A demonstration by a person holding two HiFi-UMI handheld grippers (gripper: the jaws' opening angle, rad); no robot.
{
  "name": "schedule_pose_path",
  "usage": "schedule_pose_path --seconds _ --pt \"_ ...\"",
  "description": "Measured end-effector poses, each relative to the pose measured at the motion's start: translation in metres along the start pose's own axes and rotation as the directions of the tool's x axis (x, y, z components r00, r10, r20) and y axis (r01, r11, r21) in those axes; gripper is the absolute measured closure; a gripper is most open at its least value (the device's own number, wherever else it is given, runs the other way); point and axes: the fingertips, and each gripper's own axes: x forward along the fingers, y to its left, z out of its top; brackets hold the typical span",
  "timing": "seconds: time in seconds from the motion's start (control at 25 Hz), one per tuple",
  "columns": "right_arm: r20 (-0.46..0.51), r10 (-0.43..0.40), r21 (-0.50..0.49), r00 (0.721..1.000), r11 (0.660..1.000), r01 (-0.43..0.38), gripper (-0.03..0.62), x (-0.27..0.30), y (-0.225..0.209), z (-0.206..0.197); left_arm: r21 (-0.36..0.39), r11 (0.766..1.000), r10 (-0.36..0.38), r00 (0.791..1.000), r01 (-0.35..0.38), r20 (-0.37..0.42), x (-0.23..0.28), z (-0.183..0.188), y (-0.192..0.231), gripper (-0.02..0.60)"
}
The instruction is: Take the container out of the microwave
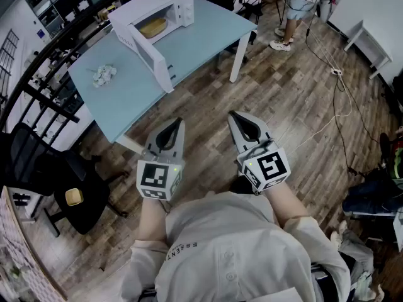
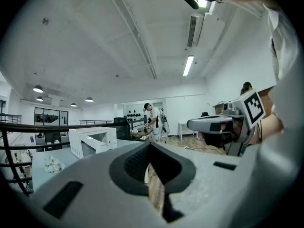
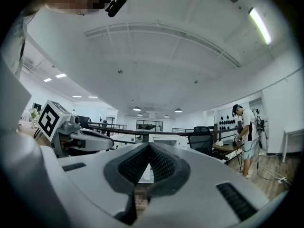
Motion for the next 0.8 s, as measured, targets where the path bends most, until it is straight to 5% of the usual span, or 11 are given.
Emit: schedule_pose_path --seconds 0.72,0.8 --pt "-0.056 0.016 0.001 0.998 1.000 -0.016 0.577 0.022 -0.009 -0.016 -0.034 0.999 -0.001 1.000 0.001 0.002 0.014 -0.004 0.021 0.588" --pt "-0.079 0.023 0.007 0.997 1.000 -0.023 0.525 0.029 -0.014 -0.019 -0.042 0.999 0.000 1.000 -0.001 -0.004 0.019 -0.005 0.025 0.588"
